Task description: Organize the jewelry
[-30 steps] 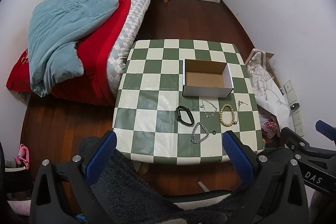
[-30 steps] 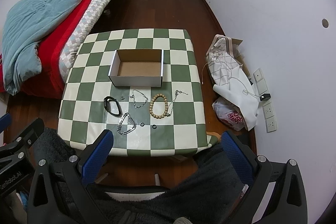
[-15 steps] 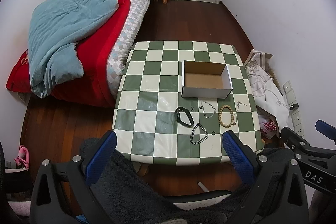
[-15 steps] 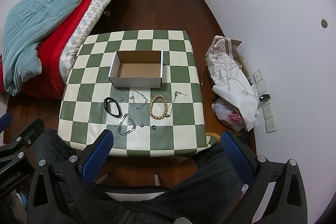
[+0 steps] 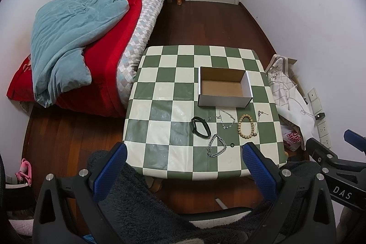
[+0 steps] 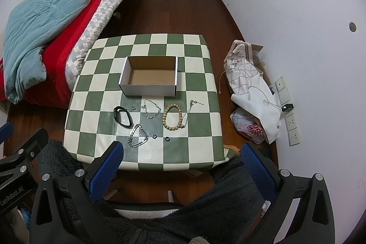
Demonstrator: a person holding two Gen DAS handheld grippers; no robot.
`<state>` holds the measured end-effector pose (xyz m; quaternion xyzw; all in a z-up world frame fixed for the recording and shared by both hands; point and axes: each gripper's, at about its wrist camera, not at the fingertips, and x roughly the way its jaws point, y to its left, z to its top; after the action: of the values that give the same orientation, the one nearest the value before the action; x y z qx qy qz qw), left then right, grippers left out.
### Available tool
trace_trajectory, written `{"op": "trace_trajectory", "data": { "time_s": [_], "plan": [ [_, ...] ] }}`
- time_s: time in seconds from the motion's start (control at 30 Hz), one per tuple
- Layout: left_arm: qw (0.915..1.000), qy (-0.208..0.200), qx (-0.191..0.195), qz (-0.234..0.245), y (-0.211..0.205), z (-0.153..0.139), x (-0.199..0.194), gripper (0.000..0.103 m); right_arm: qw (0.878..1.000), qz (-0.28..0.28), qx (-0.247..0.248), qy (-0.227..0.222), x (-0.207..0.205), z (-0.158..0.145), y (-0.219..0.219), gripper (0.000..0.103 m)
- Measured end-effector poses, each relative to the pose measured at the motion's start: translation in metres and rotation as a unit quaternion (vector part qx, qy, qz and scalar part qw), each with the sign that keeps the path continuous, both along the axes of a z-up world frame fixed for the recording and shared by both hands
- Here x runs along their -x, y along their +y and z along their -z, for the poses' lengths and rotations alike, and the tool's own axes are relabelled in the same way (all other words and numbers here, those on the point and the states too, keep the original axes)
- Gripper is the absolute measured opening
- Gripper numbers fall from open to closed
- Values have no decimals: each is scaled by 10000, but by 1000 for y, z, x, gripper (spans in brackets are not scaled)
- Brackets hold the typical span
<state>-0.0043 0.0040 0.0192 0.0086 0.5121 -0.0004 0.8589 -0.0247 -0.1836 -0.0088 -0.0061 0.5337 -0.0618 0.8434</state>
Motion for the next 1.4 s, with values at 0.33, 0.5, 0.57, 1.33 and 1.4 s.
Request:
{"op": "trace_trajectory", "data": {
  "time_s": [0.33, 0.5, 0.57, 1.33, 1.4],
  "plan": [
    [10000, -15, 1, 6, -1, -2, -1, 103, 10000, -17, 2, -12, 5, -7, 6, 103],
    [10000, -24, 9, 5, -1, -4, 0, 103, 10000, -19, 11, -18, 6, -7, 6, 103],
    [10000, -28, 9, 4, -1, -4, -1, 103, 10000, -17, 12, -28, 5, -13, 6, 103],
    [9977, -392, -487, -250, 4, 18, -23, 103, 9989, 434, -112, -126, -25, -10, -21, 103],
    [9961, -376, -745, -292, 1, 36, -38, 103, 9974, 699, -124, -82, -43, 6, -37, 103]
  ]
}}
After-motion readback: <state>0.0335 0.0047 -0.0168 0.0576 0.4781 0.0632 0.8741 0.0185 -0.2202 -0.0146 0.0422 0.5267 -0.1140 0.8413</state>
